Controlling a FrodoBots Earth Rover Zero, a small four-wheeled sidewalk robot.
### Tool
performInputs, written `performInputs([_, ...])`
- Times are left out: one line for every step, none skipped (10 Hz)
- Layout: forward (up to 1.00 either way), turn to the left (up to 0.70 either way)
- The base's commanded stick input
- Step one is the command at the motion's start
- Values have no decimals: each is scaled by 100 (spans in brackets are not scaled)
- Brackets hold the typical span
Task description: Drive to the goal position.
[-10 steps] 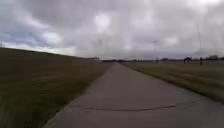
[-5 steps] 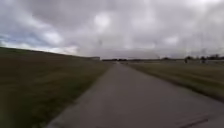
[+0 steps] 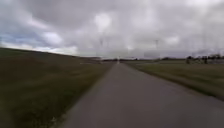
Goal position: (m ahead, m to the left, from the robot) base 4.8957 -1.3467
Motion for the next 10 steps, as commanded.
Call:
performInputs([100, 0])
performInputs([100, 0])
performInputs([100, 0])
performInputs([100, 0])
performInputs([100, 0])
performInputs([100, -1])
performInputs([100, -3])
performInputs([100, -11])
performInputs([100, -5])
performInputs([100, 0])
